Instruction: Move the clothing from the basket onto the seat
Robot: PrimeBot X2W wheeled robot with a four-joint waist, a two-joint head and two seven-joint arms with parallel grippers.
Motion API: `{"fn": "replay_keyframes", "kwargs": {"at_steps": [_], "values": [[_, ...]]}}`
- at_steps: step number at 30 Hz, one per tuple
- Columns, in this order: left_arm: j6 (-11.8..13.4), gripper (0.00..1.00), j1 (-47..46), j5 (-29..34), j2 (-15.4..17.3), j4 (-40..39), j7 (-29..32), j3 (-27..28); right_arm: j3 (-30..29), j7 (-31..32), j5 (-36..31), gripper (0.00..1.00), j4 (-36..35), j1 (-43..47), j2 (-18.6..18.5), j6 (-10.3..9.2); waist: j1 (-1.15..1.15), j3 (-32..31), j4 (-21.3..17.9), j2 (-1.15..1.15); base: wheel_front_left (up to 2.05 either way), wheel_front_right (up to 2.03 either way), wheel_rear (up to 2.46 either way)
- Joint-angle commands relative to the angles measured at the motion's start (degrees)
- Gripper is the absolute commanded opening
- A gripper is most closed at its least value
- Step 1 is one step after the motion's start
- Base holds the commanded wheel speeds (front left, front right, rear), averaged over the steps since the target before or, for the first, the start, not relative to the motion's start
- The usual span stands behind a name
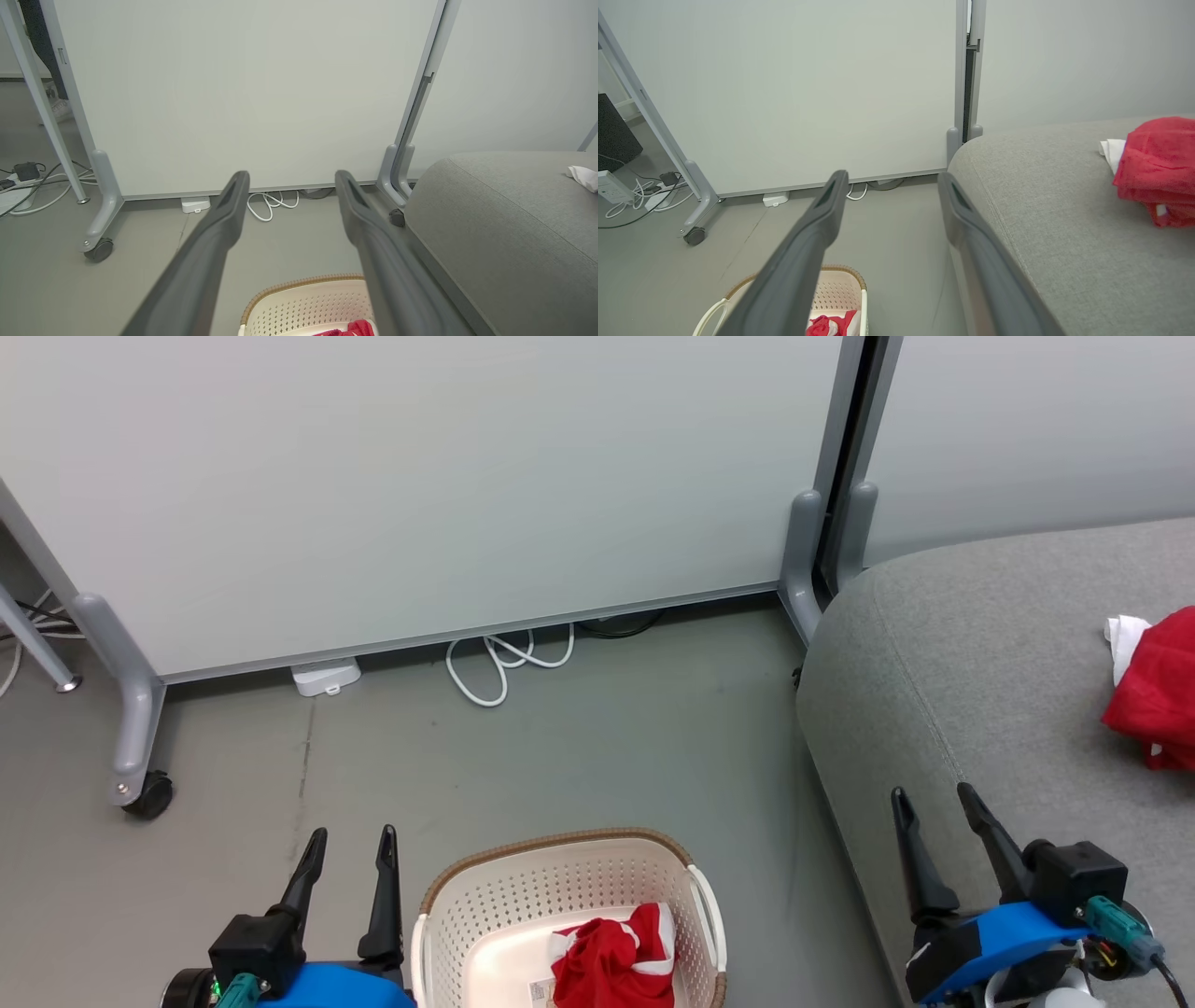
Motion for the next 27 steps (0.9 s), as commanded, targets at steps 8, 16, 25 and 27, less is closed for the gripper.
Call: {"fn": "replay_keyframes", "kwargs": {"at_steps": [8, 16, 25, 27], "values": [[-0.48, 1.0, 0.61, 1.18, 0.01, 1.72, -0.27, 2.73, 1.39, 1.25, -0.41, 1.0, -2.4, 3.26, 0.79, 0.01, 0.01, -1.24, 2.88, 0.0, 0.0, 0.0, 0.0], [-0.5, 1.0, 0.78, 1.26, 0.1, 2.01, -0.27, 3.42, 1.89, 2.17, -0.17, 1.0, -4.2, 4.46, 1.08, 0.01, 0.01, -1.63, 4.48, 0.0, 0.0, 0.0, 0.0], [-0.51, 1.0, 1.04, 1.03, 0.28, 1.74, -0.27, 3.17, 1.67, 1.99, 0.53, 1.0, -4.16, 5.21, 1.22, 0.01, 0.01, -1.39, 4.78, 0.0, 0.0, 0.0, 0.0], [-0.51, 1.0, 1.08, 0.99, 0.24, 1.65, -0.27, 2.98, 1.66, 1.96, 0.51, 1.0, -4.08, 5.22, 1.23, 0.01, 0.01, -1.25, 4.75, 0.0, 0.0, 0.0, 0.0]]}}
